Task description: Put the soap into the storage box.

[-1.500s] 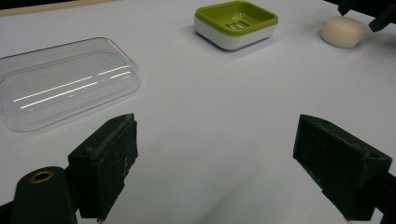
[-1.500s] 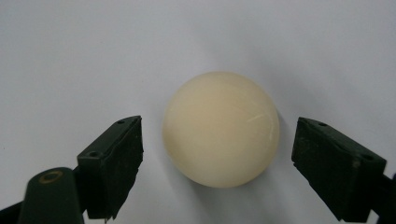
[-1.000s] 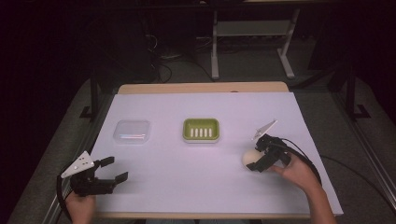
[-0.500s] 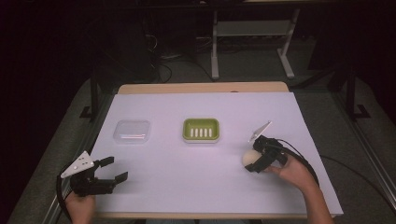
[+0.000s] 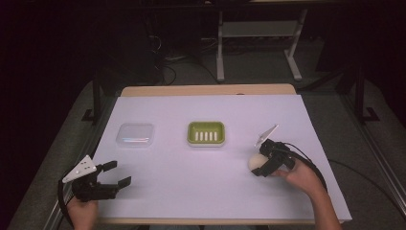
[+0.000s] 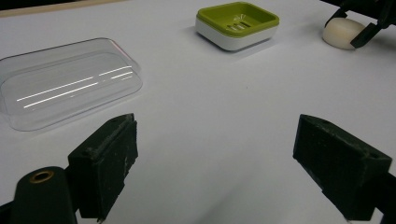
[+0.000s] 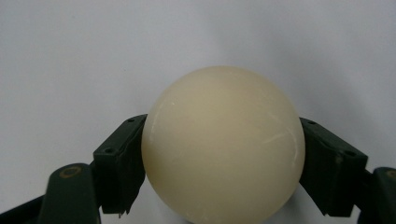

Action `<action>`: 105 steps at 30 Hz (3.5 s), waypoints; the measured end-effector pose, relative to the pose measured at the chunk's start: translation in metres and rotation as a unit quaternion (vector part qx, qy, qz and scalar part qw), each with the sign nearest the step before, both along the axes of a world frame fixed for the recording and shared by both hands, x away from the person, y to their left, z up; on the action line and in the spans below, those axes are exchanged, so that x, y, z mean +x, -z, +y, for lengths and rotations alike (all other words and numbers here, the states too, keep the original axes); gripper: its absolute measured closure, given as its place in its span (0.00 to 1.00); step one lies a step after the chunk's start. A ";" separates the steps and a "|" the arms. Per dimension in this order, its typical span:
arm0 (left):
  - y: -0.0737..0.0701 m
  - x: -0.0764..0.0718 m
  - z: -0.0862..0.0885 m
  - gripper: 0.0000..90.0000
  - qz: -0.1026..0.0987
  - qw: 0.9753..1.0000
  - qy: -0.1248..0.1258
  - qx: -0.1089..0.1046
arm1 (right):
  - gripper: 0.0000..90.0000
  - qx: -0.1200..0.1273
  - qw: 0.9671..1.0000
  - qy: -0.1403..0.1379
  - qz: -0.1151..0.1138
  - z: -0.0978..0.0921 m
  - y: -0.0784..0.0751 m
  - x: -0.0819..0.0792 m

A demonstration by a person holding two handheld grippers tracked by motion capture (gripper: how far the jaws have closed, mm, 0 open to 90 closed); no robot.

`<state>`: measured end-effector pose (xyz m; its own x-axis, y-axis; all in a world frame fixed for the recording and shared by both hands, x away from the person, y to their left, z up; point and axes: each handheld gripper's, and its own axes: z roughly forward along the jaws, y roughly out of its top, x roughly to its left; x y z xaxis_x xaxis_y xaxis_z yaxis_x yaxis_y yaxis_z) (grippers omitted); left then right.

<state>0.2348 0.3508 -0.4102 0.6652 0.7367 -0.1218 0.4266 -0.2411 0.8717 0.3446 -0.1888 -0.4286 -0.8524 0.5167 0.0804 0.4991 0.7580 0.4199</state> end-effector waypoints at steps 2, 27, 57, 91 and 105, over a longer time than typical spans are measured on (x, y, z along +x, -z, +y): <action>0.000 0.000 0.000 0.15 0.000 1.000 0.000 0.000 | 0.26 -0.001 1.000 0.000 0.003 0.000 -0.001 0.000; 0.000 0.000 0.000 0.15 -0.003 1.000 -0.001 -0.005 | 0.26 0.035 0.999 -0.007 0.005 0.002 -0.023 0.013; -0.001 -0.001 0.001 0.15 -0.003 1.000 -0.002 -0.005 | 0.26 0.047 0.998 -0.039 -0.013 0.031 -0.058 0.042; -0.001 0.000 0.004 0.15 -0.005 1.000 -0.004 -0.011 | 0.26 0.047 0.996 -0.077 -0.019 0.080 -0.076 0.075; -0.002 -0.001 0.004 0.15 -0.008 1.000 -0.003 -0.013 | 0.26 0.050 0.994 -0.091 -0.026 0.099 -0.086 0.086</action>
<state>0.2339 0.3547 -0.4080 0.6621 0.7381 -0.1298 0.4142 -0.2160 0.8842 0.4310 -0.0899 -0.3428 -0.9355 0.3450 0.0765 0.3329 0.7874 0.5188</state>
